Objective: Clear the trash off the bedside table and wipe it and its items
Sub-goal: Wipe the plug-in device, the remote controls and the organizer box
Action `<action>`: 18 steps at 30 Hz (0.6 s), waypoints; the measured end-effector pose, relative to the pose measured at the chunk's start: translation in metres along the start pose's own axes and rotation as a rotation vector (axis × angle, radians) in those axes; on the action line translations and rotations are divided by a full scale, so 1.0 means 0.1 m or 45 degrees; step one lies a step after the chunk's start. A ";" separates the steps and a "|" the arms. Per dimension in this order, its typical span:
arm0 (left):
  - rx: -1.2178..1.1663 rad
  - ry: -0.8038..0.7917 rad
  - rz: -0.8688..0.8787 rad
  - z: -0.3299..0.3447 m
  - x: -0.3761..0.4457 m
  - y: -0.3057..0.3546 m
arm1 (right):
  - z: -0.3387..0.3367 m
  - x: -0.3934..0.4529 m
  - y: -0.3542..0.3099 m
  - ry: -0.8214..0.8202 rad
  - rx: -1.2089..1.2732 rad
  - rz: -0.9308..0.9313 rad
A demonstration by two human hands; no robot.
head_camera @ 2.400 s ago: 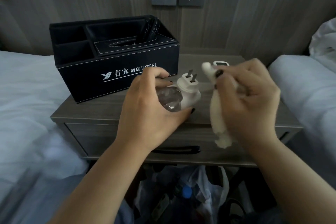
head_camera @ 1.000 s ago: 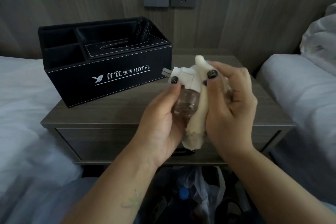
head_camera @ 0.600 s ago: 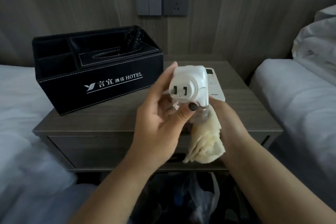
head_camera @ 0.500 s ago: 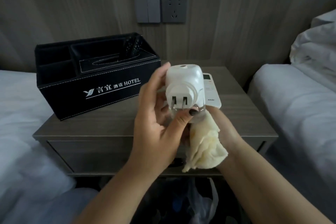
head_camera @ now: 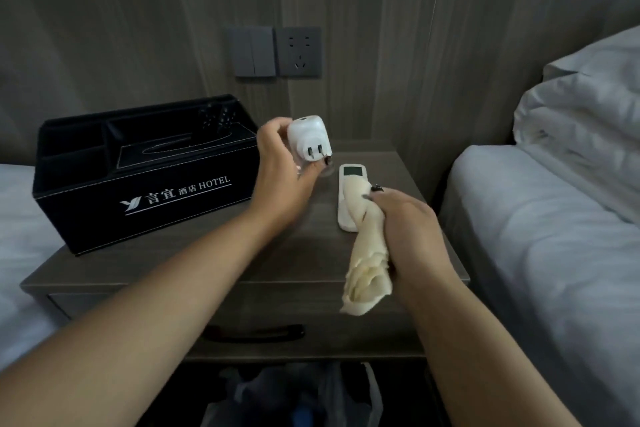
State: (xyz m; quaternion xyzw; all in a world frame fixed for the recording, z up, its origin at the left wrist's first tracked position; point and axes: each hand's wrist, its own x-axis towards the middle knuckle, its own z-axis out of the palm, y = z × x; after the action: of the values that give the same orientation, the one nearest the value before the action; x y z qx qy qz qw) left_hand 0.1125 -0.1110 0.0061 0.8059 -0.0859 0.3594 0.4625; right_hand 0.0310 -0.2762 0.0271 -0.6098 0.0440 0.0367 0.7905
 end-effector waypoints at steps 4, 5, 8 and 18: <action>0.292 -0.086 -0.015 0.24 0.24 -0.27 | 0.00 0.09 0.06 0.020 -0.028 -0.027; 0.330 -0.094 -0.023 0.28 0.27 -0.32 | 0.01 0.12 0.08 0.016 -0.058 -0.027; 0.353 -0.110 -0.062 0.40 0.30 -0.45 | 0.03 0.20 0.13 0.032 -0.187 -0.071; 0.309 -0.174 -0.080 0.40 0.21 -0.47 | 0.07 0.25 0.19 0.080 -0.347 -0.140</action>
State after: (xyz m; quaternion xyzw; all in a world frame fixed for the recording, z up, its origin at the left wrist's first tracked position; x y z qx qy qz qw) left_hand 0.1702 -0.1132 -0.0250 0.8809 -0.0477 0.2966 0.3658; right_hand 0.0535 -0.2649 0.0076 -0.7139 0.0298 -0.0199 0.6994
